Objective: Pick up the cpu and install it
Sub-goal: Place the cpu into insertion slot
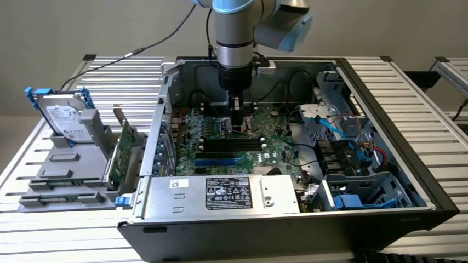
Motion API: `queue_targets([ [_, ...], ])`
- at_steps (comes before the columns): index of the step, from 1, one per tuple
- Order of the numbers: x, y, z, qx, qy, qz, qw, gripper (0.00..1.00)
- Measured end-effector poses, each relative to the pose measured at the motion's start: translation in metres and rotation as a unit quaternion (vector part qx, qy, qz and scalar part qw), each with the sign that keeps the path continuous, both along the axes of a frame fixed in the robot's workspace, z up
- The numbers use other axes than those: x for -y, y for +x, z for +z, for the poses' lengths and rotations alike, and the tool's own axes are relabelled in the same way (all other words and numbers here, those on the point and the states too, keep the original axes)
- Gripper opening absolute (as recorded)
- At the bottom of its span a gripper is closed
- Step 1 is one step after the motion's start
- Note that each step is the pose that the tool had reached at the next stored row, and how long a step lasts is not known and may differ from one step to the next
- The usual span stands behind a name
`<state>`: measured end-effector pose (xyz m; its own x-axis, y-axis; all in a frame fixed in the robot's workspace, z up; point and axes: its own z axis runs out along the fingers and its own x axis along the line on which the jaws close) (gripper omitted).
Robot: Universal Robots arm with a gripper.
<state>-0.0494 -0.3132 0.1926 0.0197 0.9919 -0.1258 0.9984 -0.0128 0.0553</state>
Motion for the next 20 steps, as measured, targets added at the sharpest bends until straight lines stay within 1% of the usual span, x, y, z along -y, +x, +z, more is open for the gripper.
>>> queue_targets([
  [4, 0.0, -0.0001, 0.0, 0.0003, 0.0, 0.0, 1.0, 0.55],
  [13, 0.0, -0.0001, -0.0003, 0.0023, 0.0001, 0.001, 1.0, 0.55],
  [14, 0.0001, -0.0001, -0.0003, 0.0026, -0.0001, 0.002, 1.0, 0.56],
  [15, 0.0, -0.0001, -0.0004, 0.0027, 0.0002, 0.002, 1.0, 0.62],
  [17, 0.0, -0.0001, -0.0003, 0.0031, 0.0002, 0.002, 1.0, 0.62],
  [18, 0.0, -0.0001, -0.0004, 0.0033, 0.0002, 0.002, 1.0, 0.68],
  [20, 0.0, -0.0002, -0.0004, 0.0037, 0.0002, 0.002, 1.0, 0.68],
])
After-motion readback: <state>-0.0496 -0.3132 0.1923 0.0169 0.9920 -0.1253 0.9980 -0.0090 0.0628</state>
